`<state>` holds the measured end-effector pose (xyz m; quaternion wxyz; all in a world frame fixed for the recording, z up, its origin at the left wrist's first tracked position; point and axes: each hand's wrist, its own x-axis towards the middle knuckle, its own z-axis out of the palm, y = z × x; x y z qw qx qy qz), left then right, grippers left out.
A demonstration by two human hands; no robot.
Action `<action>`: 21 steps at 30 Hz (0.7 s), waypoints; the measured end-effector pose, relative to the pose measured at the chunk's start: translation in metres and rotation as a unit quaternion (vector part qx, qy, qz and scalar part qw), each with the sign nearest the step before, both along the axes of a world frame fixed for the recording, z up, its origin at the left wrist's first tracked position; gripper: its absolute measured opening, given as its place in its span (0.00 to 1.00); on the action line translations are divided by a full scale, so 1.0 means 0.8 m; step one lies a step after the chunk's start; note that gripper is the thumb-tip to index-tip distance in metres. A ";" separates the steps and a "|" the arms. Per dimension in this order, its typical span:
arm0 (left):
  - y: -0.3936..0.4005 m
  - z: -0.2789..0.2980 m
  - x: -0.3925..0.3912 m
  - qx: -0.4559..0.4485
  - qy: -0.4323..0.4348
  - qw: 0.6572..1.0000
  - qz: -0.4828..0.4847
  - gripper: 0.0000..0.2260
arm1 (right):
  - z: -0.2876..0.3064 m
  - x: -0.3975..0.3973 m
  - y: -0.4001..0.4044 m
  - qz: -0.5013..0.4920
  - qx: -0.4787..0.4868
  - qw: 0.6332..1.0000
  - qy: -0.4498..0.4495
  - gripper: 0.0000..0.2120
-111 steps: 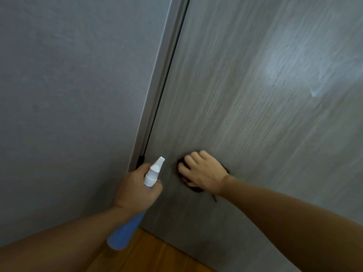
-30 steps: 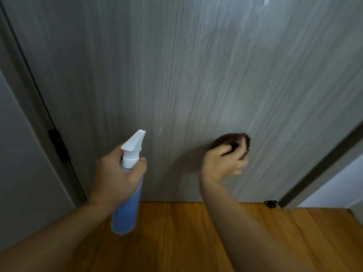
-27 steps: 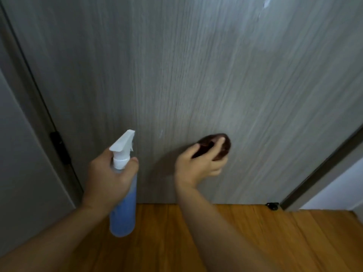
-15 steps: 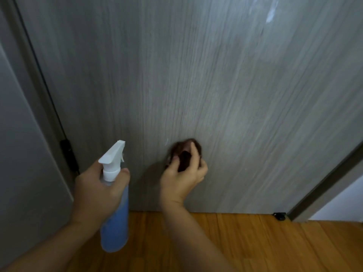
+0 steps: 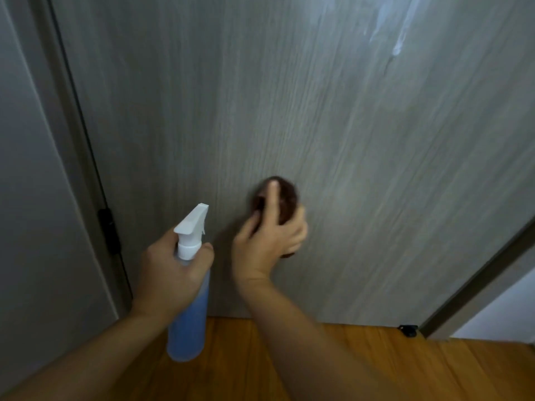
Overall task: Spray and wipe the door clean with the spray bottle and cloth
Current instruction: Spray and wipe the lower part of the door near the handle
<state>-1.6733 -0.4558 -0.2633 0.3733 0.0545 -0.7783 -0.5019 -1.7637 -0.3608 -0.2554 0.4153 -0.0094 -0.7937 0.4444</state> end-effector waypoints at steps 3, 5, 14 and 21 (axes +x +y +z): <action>0.003 0.000 -0.001 -0.016 -0.008 1.000 0.005 0.17 | -0.029 0.008 -0.001 0.037 0.190 0.981 0.022 0.35; -0.001 0.000 0.001 -0.026 -0.010 1.000 0.014 0.13 | -0.033 0.002 0.019 0.065 0.255 0.964 0.048 0.32; -0.017 -0.014 0.006 -0.002 -0.032 0.999 0.035 0.16 | 0.026 -0.035 0.115 0.048 0.034 0.991 0.120 0.27; -0.031 -0.033 0.009 0.031 -0.048 0.998 0.038 0.12 | -0.009 -0.049 0.084 0.067 0.206 0.962 0.166 0.29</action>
